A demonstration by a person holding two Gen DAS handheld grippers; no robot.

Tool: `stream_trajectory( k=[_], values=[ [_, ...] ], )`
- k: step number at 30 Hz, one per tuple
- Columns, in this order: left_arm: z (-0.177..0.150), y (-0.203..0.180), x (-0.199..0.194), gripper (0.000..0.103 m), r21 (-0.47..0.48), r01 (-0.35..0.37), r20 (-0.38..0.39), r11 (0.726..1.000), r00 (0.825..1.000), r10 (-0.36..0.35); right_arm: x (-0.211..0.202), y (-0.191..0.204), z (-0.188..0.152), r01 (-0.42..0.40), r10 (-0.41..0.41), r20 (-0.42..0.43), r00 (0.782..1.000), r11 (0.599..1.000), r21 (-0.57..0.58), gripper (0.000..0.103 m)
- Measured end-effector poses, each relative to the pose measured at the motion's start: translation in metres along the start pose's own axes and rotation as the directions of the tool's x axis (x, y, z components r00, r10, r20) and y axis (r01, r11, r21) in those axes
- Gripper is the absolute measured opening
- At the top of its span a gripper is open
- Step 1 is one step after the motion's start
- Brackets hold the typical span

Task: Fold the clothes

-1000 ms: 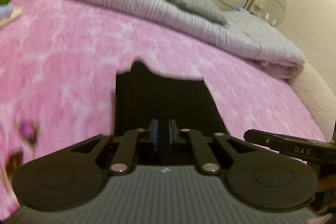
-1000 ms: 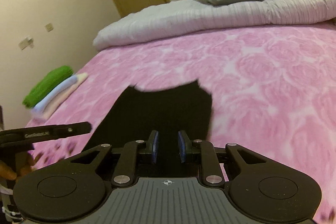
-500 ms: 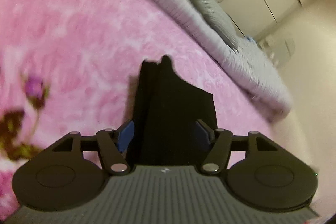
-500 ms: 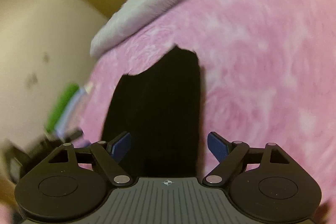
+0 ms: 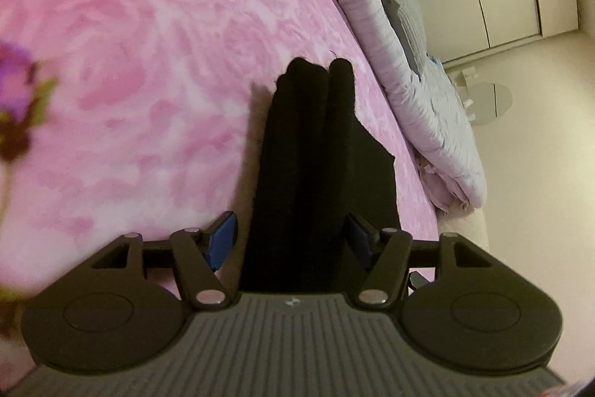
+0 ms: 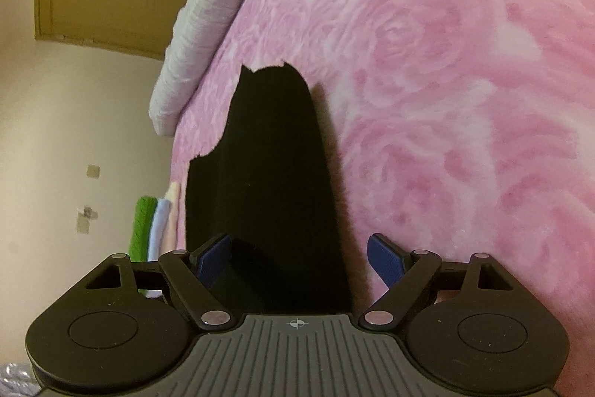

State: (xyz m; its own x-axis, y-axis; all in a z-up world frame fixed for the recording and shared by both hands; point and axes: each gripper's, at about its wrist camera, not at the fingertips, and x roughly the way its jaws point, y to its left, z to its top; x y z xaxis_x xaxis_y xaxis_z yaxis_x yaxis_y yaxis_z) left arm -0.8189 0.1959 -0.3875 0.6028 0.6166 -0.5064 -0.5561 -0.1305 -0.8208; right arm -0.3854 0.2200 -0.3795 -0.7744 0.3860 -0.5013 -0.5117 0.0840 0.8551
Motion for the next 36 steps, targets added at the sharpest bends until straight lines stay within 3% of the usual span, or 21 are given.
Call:
stream_trajectory(
  k=[6, 11, 18, 22, 28, 36],
  values=[
    [0.004, -0.009, 0.025, 0.054, 0.07, 0.013, -0.042, 0.997, 0.999, -0.01, 0.031, 0.007, 0.008, -0.048, 0.043, -0.079, 0.996, 0.997, -0.056, 0.083],
    [0.006, -0.006, 0.024, 0.036, 0.053, 0.016, -0.054, 0.998, 0.998, -0.013, 0.048, 0.012, 0.008, -0.032, 0.019, -0.102, 0.995, 0.992, -0.122, 0.057],
    [0.023, -0.045, 0.007, 0.03, 0.076, -0.067, -0.09, 0.995, 0.993, 0.074, 0.036, 0.04, 0.012, 0.002, -0.011, -0.131, 0.991, 0.998, -0.067, 0.048],
    [0.045, -0.078, -0.035, 0.03, 0.061, -0.058, -0.108, 0.996, 0.992, 0.064, 0.019, 0.089, 0.009, 0.008, -0.012, -0.135, 0.991, 0.999, -0.036, 0.047],
    [0.088, -0.137, -0.13, 0.03, 0.056, -0.055, -0.124, 0.997, 0.99, 0.062, -0.009, 0.202, -0.017, 0.015, -0.015, -0.113, 0.993, 1.0, -0.005, 0.047],
    [0.132, -0.173, -0.235, 0.03, 0.088, -0.078, -0.022, 0.993, 0.996, 0.081, 0.01, 0.326, -0.039, -0.053, 0.043, -0.143, 0.989, 0.996, -0.067, 0.047]
  ],
)
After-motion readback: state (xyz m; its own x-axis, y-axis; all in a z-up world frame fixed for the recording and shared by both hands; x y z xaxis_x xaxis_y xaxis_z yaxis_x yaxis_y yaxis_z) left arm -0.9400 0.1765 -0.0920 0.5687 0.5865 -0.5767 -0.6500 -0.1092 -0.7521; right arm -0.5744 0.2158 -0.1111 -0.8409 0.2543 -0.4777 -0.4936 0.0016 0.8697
